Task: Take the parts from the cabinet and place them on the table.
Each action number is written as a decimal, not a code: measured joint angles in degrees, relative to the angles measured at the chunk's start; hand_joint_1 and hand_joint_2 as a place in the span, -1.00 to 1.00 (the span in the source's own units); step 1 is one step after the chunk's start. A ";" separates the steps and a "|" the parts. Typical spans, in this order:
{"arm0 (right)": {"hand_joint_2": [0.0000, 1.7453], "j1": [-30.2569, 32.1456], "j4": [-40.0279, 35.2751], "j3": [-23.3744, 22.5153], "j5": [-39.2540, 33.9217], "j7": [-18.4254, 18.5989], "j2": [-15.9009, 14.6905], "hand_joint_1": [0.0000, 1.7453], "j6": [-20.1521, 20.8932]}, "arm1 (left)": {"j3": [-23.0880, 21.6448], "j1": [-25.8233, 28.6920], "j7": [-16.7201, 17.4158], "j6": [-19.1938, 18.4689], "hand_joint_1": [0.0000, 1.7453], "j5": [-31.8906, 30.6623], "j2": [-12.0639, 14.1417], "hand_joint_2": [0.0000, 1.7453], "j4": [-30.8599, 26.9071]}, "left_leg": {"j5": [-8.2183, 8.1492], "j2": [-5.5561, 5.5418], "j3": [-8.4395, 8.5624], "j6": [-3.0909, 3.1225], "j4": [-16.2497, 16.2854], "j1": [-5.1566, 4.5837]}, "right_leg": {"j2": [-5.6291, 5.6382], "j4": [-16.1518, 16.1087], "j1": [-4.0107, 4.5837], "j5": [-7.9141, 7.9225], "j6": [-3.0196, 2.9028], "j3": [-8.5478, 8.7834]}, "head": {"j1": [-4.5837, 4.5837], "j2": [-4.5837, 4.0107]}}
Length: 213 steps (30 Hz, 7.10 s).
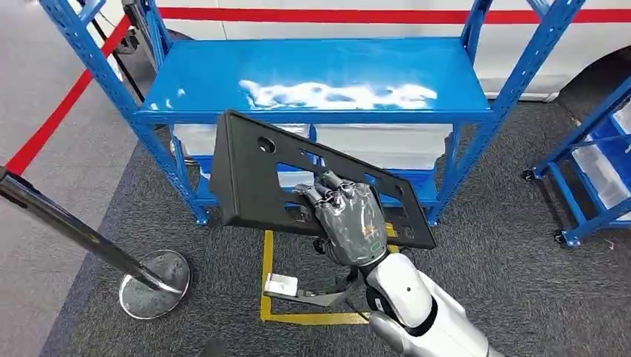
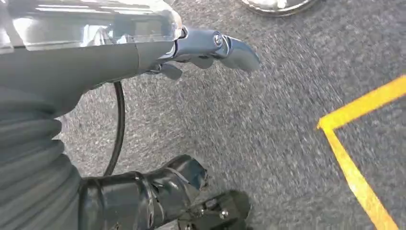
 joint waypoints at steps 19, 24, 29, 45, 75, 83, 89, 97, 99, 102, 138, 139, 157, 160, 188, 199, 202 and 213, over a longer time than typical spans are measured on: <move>1.00 2.28 -0.55 -1.27 0.00 0.17 -0.68 1.00 -0.57 | 0.00 0.25 -0.17 0.13 -1.00 0.04 0.07 1.00 0.00 | 5.14 -0.07 1.16 2.34 -5.30 0.34 | 0.77 16.63 -0.04 -7.43 2.68 -8.25 | 0.13 0.00; 1.00 2.67 -0.55 -1.79 0.00 0.31 -0.90 1.00 -0.87 | 0.00 0.19 -0.17 0.13 -1.00 0.07 0.02 1.00 0.00 | 4.29 0.99 0.86 1.64 -4.13 0.09 | -1.87 0.83 0.22 -1.32 2.13 0.27 | 0.18 0.02; 1.00 3.37 -1.05 -2.54 0.00 0.33 -1.14 1.00 -1.38 | 0.00 0.16 -0.20 0.15 -1.00 0.22 0.02 1.00 0.00 | 3.80 1.46 0.39 0.26 -3.73 0.08 | -0.40 -0.11 0.04 -0.01 0.38 0.11 | 0.09 0.02; 1.00 7.94 -2.49 -5.99 0.59 0.42 -1.57 1.00 -4.80 | 0.02 0.49 -0.37 0.37 -1.00 0.55 0.09 1.00 0.00 | 5.21 -1.71 1.60 1.85 -5.91 0.59 | 2.69 0.50 0.34 0.16 1.83 -1.52 | 0.11 0.02; 1.00 19.13 -9.16 -15.17 2.82 -0.24 -2.78 1.00 -12.35 | 0.09 1.11 -0.81 0.87 -1.00 1.42 0.35 1.00 0.00 | 4.64 -2.16 1.88 2.02 -5.64 0.70 | 3.83 0.07 0.10 0.06 1.76 -0.44 | 0.22 0.02; 1.00 24.11 -11.85 -18.58 3.26 -0.68 -3.15 1.00 -15.87 | 0.22 1.44 -0.87 1.33 -1.00 1.92 0.44 1.00 0.00 | 4.29 1.29 2.03 2.38 -5.41 0.32 | 0.04 8.17 -0.57 -2.36 3.01 -3.56 | 0.28 0.02; 1.00 26.09 -13.33 -20.17 3.28 -1.20 -3.17 1.00 -17.52 | 0.28 1.43 -0.96 1.42 -1.00 2.45 0.46 1.00 0.00 | 3.44 2.01 1.95 1.36 -4.27 -0.23 | -2.24 -0.16 0.04 -0.69 2.19 0.53 | 0.22 0.02; 1.00 26.82 -13.79 -20.55 3.19 -1.60 -3.15 1.00 -17.70 | 0.31 1.46 -0.98 1.46 -1.00 2.54 0.46 1.00 0.00 | 3.47 2.11 1.97 1.23 -4.46 -0.23 | -1.75 0.20 0.08 -0.74 1.96 0.45 | 0.24 0.02; 1.00 28.76 -14.86 -21.66 2.69 -3.26 -3.15 1.00 -17.86 | 0.33 1.51 -1.01 1.51 -1.00 2.64 0.46 1.00 0.00 | 3.53 2.59 2.19 0.84 -4.62 -0.20 | -1.27 0.24 0.22 -0.77 1.65 0.30 | 0.24 0.02; 1.00 32.50 -17.64 -25.01 -0.48 -8.49 -1.68 1.00 -17.86 | 0.37 1.61 -1.03 1.66 -1.00 2.82 0.46 1.00 0.00 | -0.47 0.55 0.49 -0.17 -0.17 0.13 | -0.39 -0.46 -0.32 -0.22 0.20 0.39 | 0.18 0.02; 1.00 43.83 -26.45 -42.31 -17.57 -29.92 11.71 1.00 -18.36 | 2.73 1.80 -1.14 2.69 -1.00 3.23 0.50 1.00 0.00 | 2.50 -4.54 2.95 1.46 -4.62 -0.30 | 7.50 -0.41 -0.02 0.03 0.73 -0.02 | 0.18 0.00; 1.00 44.13 -26.58 -42.62 -17.90 -30.19 11.87 1.00 -18.40 | 2.75 1.83 -1.07 2.69 -1.00 3.28 0.48 1.00 0.00 | 2.75 -3.87 3.06 1.69 -4.98 -0.32 | 8.16 -0.61 -0.02 0.28 1.17 -0.05 | 0.18 0.02; 1.00 47.54 -27.65 -46.58 -20.96 -36.09 16.24 1.00 -18.56 | 3.43 1.81 -0.59 3.08 -1.00 3.30 0.04 1.00 0.00 | -1.20 2.17 3.18 0.04 -2.04 -0.03 | -0.23 -0.75 0.33 -0.80 -0.24 0.97 | 0.20 0.02; 1.00 48.00 -27.69 -47.69 -22.47 -38.25 18.10 1.00 -18.56 | 3.61 2.20 -0.50 3.10 -1.00 3.17 0.04 1.00 0.00 | -7.46 -0.18 -3.08 -0.10 11.77 0.01 | 1.69 -0.72 0.60 -0.71 -0.67 0.78 | 0.20 0.02; 1.00 51.27 -28.83 -51.80 -26.32 -41.11 22.88 1.00 -18.60 | 4.24 1.85 -0.66 3.41 -1.00 2.78 -0.15 1.00 0.00 | -2.58 1.20 3.58 0.18 -1.16 0.09 | -0.52 -0.97 0.01 -0.77 0.25 0.94 | 0.26 0.02; 1.00 51.20 -28.83 -51.93 -26.03 -40.94 23.21 1.00 -18.60 | 4.48 2.08 -0.77 3.34 -1.00 2.82 -0.13 1.00 0.00 | 1.22 -4.47 3.49 1.04 -4.09 0.17 | 7.36 -0.09 -0.01 -0.43 1.55 0.15 | 0.28 0.02; 1.00 51.61 -28.83 -52.39 -25.38 -40.76 23.21 1.00 -18.60 | 4.59 1.95 -0.81 3.34 -1.00 2.88 -0.26 1.00 0.00 | 2.23 -2.24 3.86 2.57 -5.16 0.42 | 5.43 0.52 0.00 -0.83 2.38 -0.46 | 0.28 0.02; 1.00 51.29 -29.00 -52.83 -25.66 -40.76 23.21 1.00 -18.60 | 4.85 2.06 -1.27 3.23 -1.00 2.69 -0.48 1.00 0.00 | 1.38 5.10 4.35 2.42 -5.08 -0.79 | -3.88 -1.03 1.49 -1.68 1.21 2.14 | 0.33 0.02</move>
